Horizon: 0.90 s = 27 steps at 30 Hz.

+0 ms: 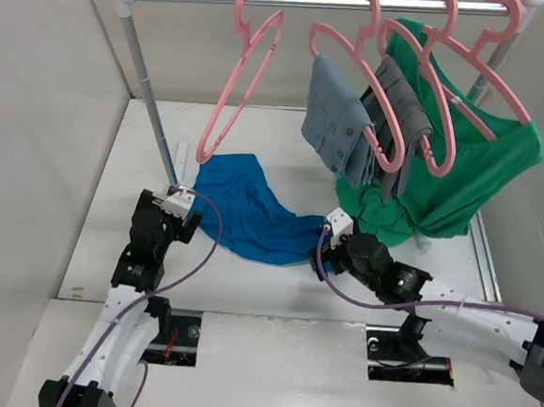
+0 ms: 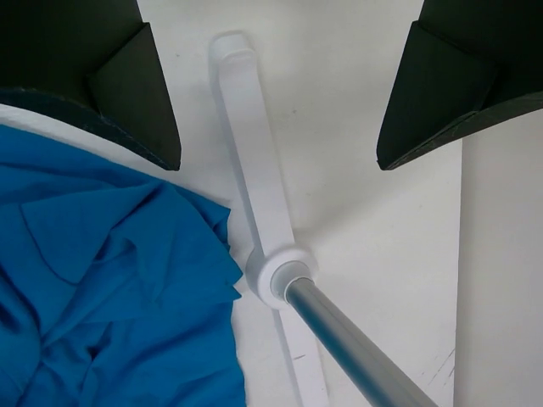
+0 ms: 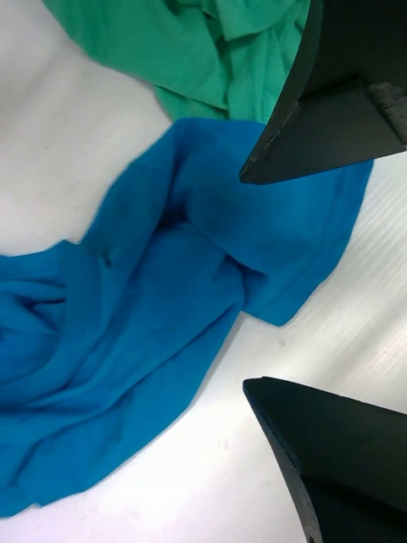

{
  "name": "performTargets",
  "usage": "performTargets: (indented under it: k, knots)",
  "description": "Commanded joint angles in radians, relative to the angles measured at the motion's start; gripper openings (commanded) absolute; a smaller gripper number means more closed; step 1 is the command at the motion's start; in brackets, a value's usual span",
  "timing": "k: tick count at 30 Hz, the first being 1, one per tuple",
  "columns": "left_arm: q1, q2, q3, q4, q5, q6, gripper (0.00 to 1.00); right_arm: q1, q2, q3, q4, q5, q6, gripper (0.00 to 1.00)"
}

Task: Place the t-shirt on the hanger
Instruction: Move the tshirt to the center of the board

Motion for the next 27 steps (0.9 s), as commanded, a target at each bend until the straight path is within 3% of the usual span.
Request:
performTargets:
  k: [1, 7, 17, 21, 27]
  knots:
    - [0.001, -0.010, 0.035, 0.047, -0.031, -0.046, 1.00, 0.006, -0.023, 0.094, 0.014, -0.010, -0.011, 1.00]
    - [0.001, -0.031, 0.096, -0.003, -0.032, 0.021, 1.00, 0.006, 0.058, 0.312, -0.151, -0.056, -0.134, 1.00]
    - [0.001, -0.113, 0.142, -0.086, 0.226, 0.072, 1.00, 0.006, 0.225, 0.769, -0.378, -0.355, -0.298, 1.00]
    - [0.001, -0.146, 0.124, -0.120, 0.306, 0.167, 1.00, 0.015, 0.239, 0.769, -0.307, -0.364, -0.298, 1.00]
    - [0.001, -0.146, 0.124, -0.140, 0.280, 0.165, 1.00, 0.015, 0.386, 0.771, -0.270, -0.355, -0.289, 1.00]
